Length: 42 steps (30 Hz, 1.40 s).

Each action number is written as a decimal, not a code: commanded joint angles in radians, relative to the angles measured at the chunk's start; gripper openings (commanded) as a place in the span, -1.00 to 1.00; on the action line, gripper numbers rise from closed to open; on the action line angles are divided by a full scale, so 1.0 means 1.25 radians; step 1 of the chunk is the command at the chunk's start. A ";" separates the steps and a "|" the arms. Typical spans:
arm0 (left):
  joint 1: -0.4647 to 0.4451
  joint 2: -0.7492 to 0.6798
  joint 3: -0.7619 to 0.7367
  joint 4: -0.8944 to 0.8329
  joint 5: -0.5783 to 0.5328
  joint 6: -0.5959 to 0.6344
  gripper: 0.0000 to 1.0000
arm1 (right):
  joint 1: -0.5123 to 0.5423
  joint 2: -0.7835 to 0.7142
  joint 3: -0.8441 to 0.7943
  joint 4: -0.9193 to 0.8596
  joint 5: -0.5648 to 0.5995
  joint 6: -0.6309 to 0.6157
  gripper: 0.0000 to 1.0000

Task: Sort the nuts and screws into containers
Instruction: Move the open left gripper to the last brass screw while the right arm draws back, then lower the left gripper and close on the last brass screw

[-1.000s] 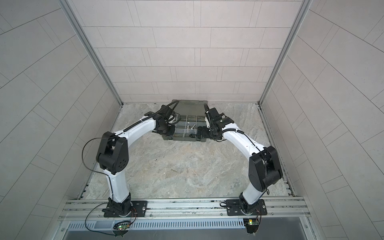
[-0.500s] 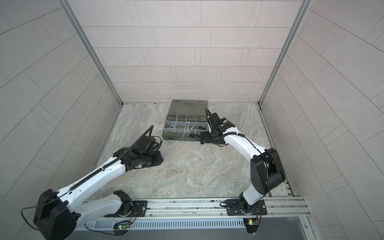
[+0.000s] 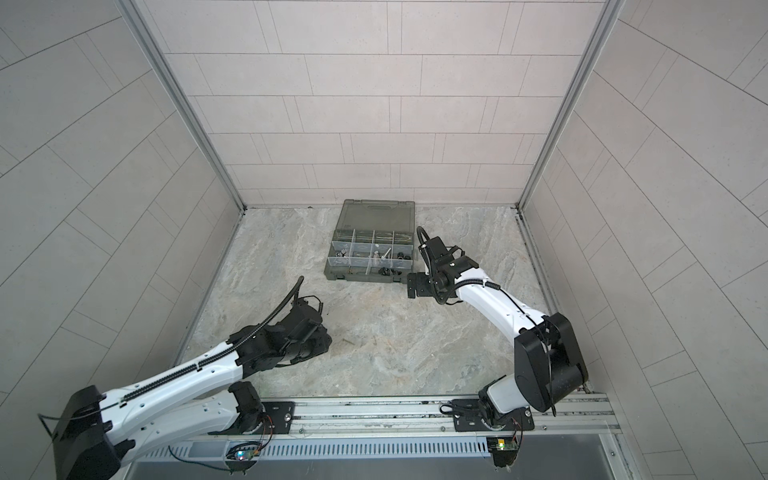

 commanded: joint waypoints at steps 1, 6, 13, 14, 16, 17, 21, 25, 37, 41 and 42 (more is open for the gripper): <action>-0.011 0.051 0.005 0.067 -0.036 -0.046 -0.42 | 0.004 -0.041 -0.016 0.000 0.030 -0.006 0.99; -0.012 0.139 0.022 0.129 -0.004 -0.049 -0.42 | 0.003 -0.068 -0.043 0.002 0.033 -0.004 0.99; -0.014 0.208 0.032 0.163 0.002 -0.048 -0.43 | -0.003 -0.089 -0.065 0.003 0.059 -0.005 0.98; -0.014 0.217 0.036 0.165 0.001 -0.046 -0.42 | -0.005 -0.090 -0.066 0.004 0.058 -0.006 0.99; -0.015 0.237 0.042 0.167 0.002 -0.044 -0.42 | -0.008 -0.090 -0.067 0.005 0.056 -0.008 0.99; -0.015 0.246 0.046 0.168 0.004 -0.042 -0.42 | -0.009 -0.090 -0.066 0.006 0.054 -0.008 0.99; -0.015 0.283 0.056 0.174 0.008 -0.041 -0.42 | -0.019 -0.085 -0.075 0.013 0.048 -0.015 0.99; -0.016 0.316 0.071 0.174 0.014 -0.036 -0.43 | -0.042 -0.082 -0.087 0.021 0.033 -0.020 0.99; -0.012 0.402 0.118 0.154 0.032 -0.014 -0.46 | -0.072 -0.093 -0.099 0.028 0.009 -0.019 0.99; -0.011 0.400 0.112 0.152 0.033 -0.015 -0.46 | -0.075 -0.098 -0.104 0.032 0.007 -0.018 0.99; -0.011 0.399 0.111 0.149 0.033 -0.015 -0.46 | -0.076 -0.098 -0.106 0.033 0.007 -0.018 0.98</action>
